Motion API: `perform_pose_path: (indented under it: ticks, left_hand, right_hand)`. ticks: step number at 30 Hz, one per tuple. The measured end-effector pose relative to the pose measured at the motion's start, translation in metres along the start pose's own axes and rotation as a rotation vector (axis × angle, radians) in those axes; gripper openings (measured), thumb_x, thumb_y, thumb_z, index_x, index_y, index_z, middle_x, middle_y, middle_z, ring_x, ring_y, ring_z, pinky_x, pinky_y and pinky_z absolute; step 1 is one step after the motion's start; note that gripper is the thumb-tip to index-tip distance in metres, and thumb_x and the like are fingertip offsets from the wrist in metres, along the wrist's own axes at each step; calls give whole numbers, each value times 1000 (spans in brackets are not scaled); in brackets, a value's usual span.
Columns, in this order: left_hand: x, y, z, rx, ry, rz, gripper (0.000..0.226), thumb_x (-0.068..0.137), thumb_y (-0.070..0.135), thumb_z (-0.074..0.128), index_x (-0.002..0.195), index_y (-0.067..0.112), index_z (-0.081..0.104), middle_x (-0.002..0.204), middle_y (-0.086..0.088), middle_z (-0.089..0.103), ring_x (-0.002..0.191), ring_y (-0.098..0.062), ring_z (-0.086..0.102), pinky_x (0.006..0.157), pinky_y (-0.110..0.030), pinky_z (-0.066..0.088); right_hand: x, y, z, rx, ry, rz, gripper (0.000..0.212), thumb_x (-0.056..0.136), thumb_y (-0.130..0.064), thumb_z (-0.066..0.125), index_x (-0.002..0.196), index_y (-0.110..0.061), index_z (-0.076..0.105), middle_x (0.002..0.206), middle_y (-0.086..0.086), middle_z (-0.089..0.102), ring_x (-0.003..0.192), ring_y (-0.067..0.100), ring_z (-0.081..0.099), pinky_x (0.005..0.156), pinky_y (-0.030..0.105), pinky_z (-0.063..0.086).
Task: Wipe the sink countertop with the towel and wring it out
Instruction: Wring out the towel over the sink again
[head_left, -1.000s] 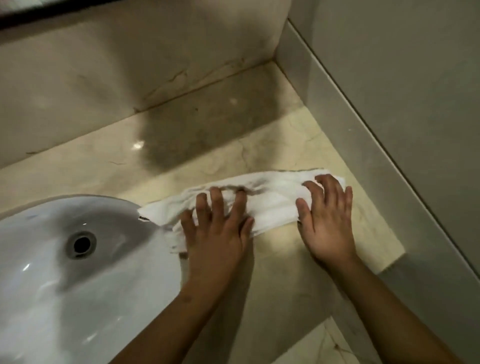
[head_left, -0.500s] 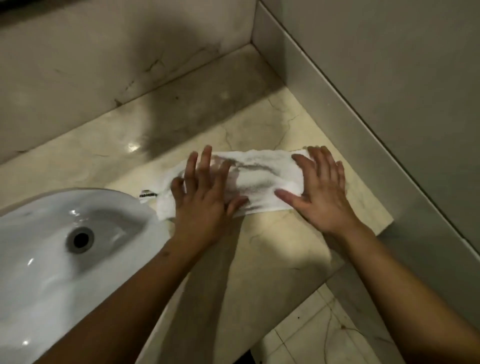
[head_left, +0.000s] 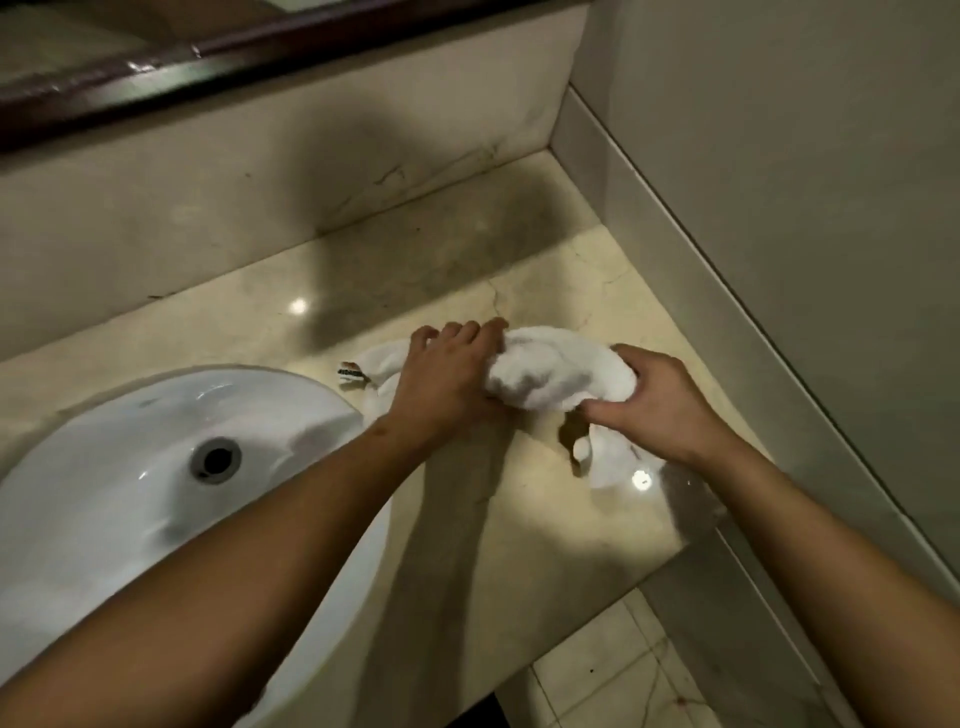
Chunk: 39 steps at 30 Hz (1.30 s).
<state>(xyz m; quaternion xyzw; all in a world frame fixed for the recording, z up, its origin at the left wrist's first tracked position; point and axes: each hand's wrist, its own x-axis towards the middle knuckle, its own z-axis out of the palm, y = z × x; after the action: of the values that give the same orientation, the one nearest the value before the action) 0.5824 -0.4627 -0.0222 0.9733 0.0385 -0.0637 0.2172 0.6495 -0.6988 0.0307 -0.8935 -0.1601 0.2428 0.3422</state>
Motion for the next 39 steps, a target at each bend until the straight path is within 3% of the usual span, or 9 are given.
perform_pose_path:
  ticks: [3,6,12,15,19,22,29,35,39]
  left_hand:
    - [-16,-3,-32,-253,138,-143,41,73,43,80,105,28,59,99,0,71,95,-27,65,83,-40,47]
    - [-51,-15,-85,-592,243,-322,27,77,27,79,97,33,62,84,4,72,70,-14,68,55,-36,55]
    - [-140,-22,-186,-1307,445,-509,28,89,1,61,114,8,72,106,-12,78,96,-26,75,81,-42,62]
    - [-187,-28,-216,-1594,509,-598,22,93,-7,49,102,0,68,88,-18,73,83,-30,72,71,-39,62]
    - [-240,-36,-237,-1486,511,-604,43,85,-10,58,126,1,56,108,-24,68,88,-30,73,69,-38,60]
    - [-284,-52,-247,-1619,393,-544,91,81,-7,72,153,35,34,129,-18,63,99,-27,73,72,-36,60]
    - [-335,-48,-248,-1606,741,-525,62,93,-4,64,145,25,46,120,-2,71,98,-11,74,82,-27,61]
    - [-377,-84,-259,-1556,366,-478,72,83,66,67,149,52,39,154,5,51,132,-17,60,115,-43,46]
    - [-390,-112,-259,-1845,402,-291,95,74,57,84,154,32,37,159,-8,47,137,-32,56,110,-50,51]
  right_hand:
    - [3,-58,-11,38,5,-91,26,74,-17,86,92,-23,68,80,-10,70,73,-1,65,61,12,46]
    - [5,-113,-19,28,-63,-149,27,74,-16,86,92,-23,68,79,-8,67,68,-2,59,59,15,44]
    - [-39,-225,18,451,-461,-142,48,81,-10,84,123,-22,66,108,0,78,96,15,76,83,35,64]
    - [-66,-267,61,530,-646,-157,78,73,-20,93,140,-23,52,125,1,74,112,21,73,95,43,61]
    - [-102,-302,114,545,-789,-180,80,73,-15,92,142,-17,53,128,7,73,119,23,70,102,44,57]
    - [-126,-319,134,739,-840,-124,55,80,0,78,132,-6,61,120,15,75,113,30,73,91,37,60]
    - [-180,-353,187,822,-846,-101,63,82,1,78,139,-13,56,127,10,73,122,27,69,95,34,58]
    - [-208,-367,204,834,-840,121,48,75,1,65,122,7,58,99,32,71,90,53,71,84,58,61]
    - [-225,-373,195,1052,-1100,273,37,70,-7,79,103,3,66,86,15,72,81,31,74,90,46,59]
